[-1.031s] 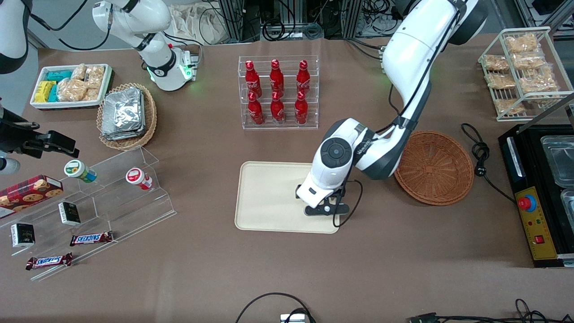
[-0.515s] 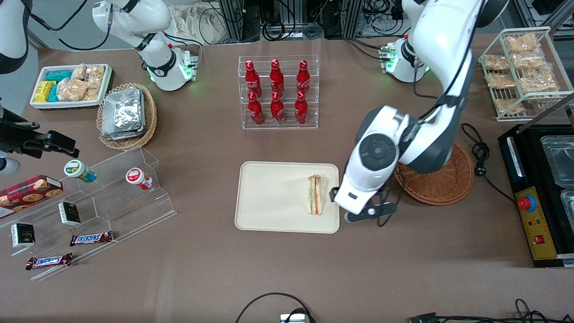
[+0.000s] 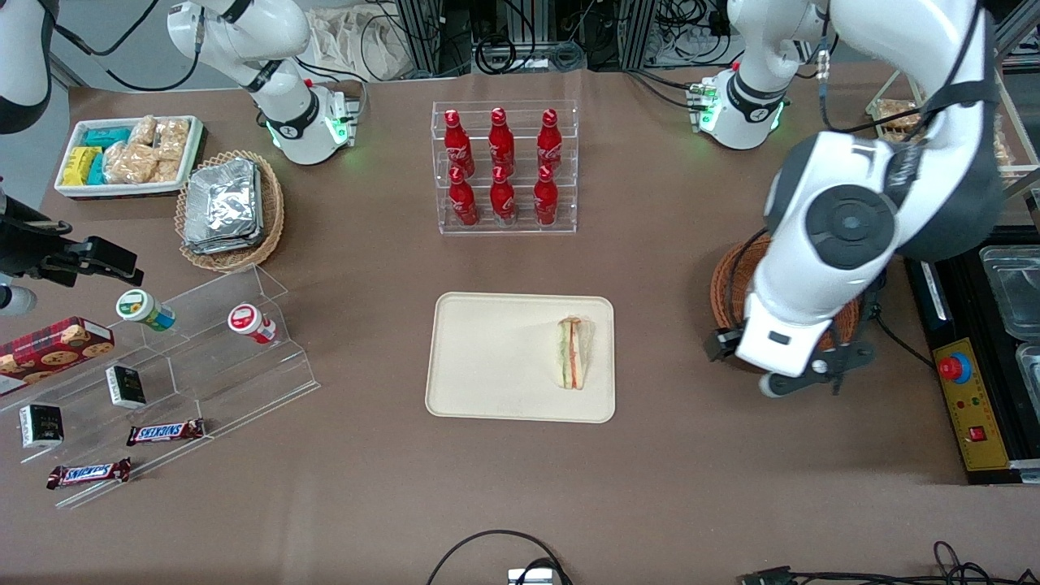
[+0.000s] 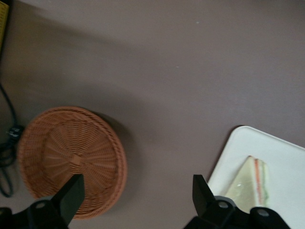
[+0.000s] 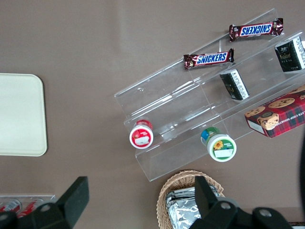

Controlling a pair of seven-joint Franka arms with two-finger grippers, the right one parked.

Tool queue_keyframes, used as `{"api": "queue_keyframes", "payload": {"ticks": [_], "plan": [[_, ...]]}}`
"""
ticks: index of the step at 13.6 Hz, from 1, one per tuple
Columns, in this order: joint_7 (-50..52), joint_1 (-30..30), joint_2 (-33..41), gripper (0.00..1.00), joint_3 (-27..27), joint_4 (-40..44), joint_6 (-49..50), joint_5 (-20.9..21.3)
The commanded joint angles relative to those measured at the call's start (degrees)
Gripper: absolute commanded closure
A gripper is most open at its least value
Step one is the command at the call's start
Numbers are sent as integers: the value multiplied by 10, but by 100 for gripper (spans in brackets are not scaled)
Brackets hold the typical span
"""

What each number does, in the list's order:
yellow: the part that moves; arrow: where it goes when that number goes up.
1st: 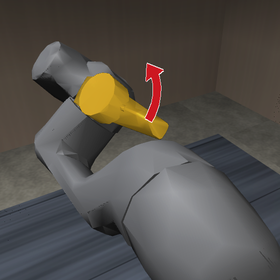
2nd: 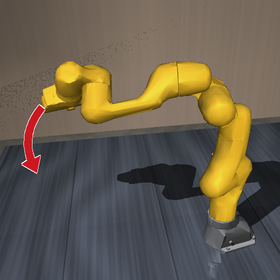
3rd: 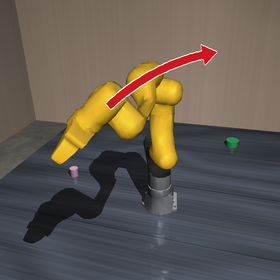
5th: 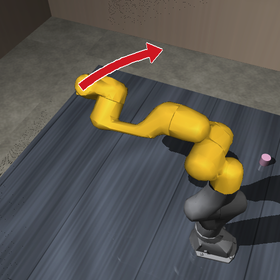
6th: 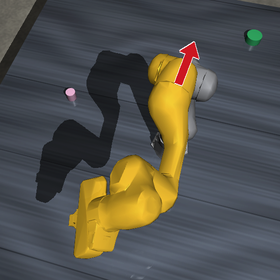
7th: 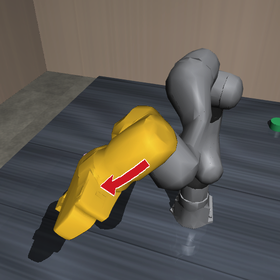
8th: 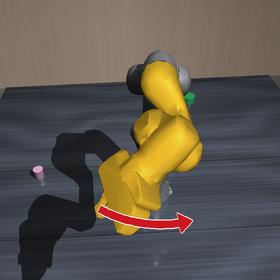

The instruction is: Place sandwich from basket to tray

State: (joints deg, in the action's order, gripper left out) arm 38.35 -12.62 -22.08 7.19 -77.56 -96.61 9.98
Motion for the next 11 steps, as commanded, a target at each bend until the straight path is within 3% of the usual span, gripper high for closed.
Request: {"api": "queue_keyframes", "payload": {"ticks": [1, 4, 11], "plan": [[-51, 33, 30, 0, 6, -15, 30, -2], [-74, 45, 41, 0, 5, -19, 32, -13], [-249, 94, 139, 0, -17, -73, 63, -75]]}}
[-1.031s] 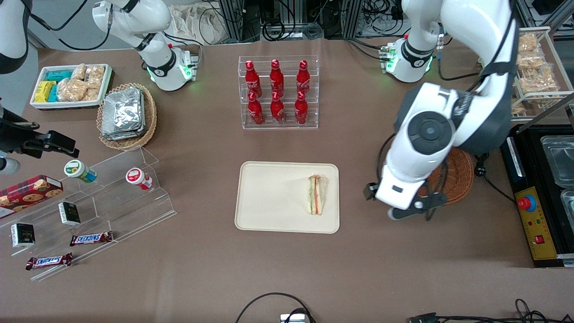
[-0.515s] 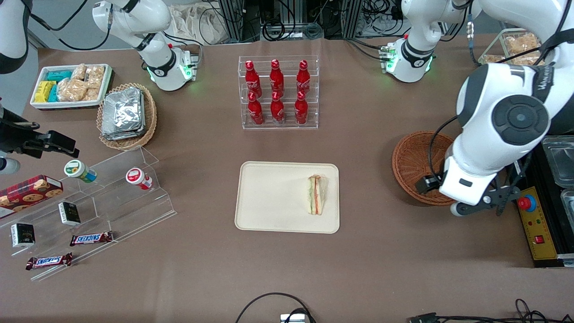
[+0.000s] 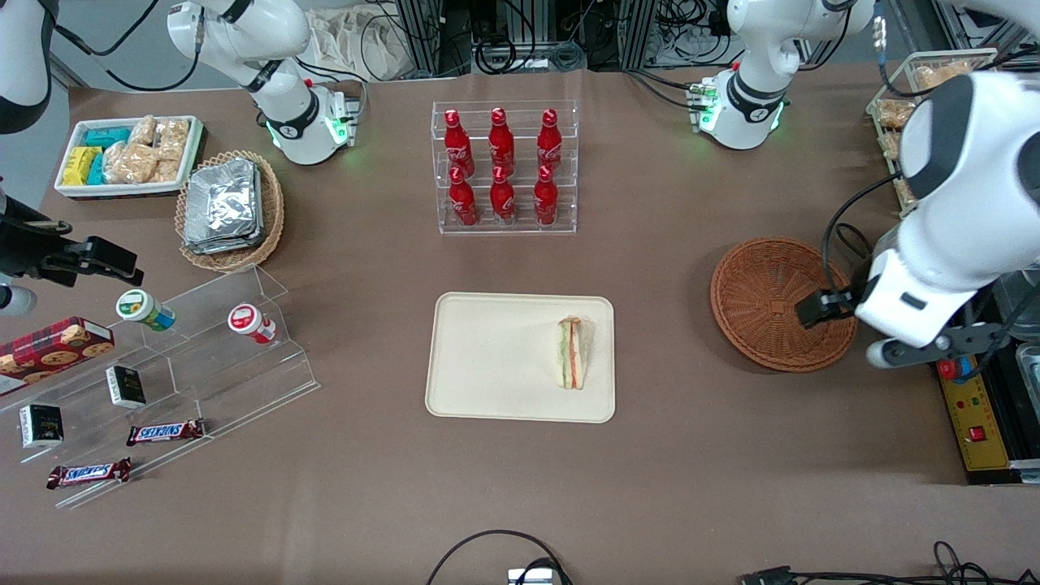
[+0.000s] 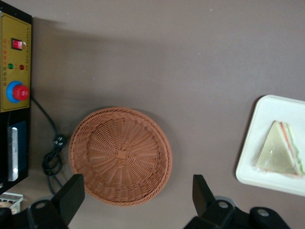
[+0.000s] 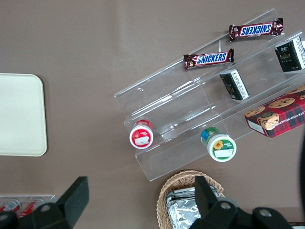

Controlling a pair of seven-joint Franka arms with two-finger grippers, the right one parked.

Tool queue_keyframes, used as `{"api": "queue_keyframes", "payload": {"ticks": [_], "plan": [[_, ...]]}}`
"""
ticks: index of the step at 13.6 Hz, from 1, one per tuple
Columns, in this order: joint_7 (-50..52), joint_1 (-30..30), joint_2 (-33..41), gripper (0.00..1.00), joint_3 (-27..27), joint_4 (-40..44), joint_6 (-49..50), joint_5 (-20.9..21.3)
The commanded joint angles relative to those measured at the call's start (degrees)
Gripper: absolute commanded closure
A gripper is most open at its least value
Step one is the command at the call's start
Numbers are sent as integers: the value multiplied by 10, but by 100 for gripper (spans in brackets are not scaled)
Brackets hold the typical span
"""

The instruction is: Place sandwich from basket to tray

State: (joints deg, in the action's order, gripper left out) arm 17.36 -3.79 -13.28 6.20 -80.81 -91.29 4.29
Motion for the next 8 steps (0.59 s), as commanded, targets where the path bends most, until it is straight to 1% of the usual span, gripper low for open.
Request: {"api": "queue_keyframes", "payload": {"ticks": [1, 2, 3, 6, 8], "plan": [[-63, 7, 69, 0, -10, -51, 14, -27], [-81, 7, 87, 0, -28, -62, 15, -38], [-93, 7, 106, 0, -32, -74, 18, -52], [-112, 11, 136, 0, -34, -80, 44, -55], [-110, 12, 143, 0, -33, -77, 46, -56]]}}
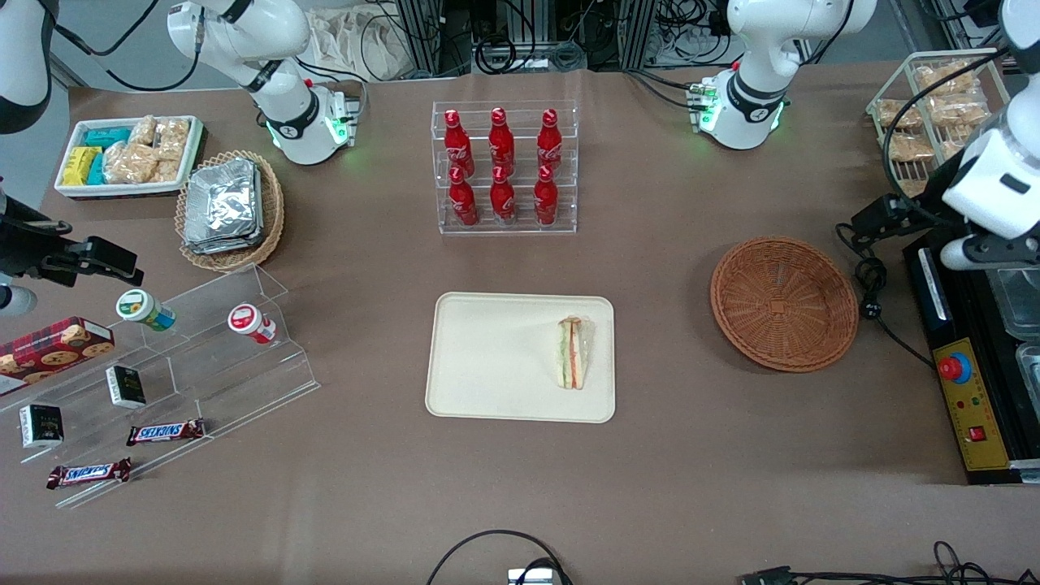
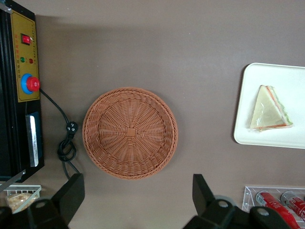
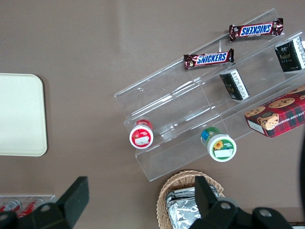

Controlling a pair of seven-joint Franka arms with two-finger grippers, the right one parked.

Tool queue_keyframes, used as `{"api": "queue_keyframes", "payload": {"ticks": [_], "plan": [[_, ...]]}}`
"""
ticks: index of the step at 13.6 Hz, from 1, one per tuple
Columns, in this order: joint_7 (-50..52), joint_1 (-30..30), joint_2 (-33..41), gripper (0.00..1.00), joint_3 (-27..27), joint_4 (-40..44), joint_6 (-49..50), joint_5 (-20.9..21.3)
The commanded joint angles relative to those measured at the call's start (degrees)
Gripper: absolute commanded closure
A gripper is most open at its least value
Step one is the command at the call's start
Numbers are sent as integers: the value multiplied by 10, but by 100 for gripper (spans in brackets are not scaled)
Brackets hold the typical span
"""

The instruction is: Place sandwich from basket to tray

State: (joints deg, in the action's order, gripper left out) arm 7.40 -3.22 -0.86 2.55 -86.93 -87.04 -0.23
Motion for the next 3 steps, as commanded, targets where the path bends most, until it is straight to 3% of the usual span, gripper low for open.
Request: {"api": "queue_keyframes", "payload": {"ticks": [1, 3], "plan": [[-10, 7, 17, 0, 4, -14, 5, -11], [-4, 6, 7, 0, 6, -3, 16, -10]]}}
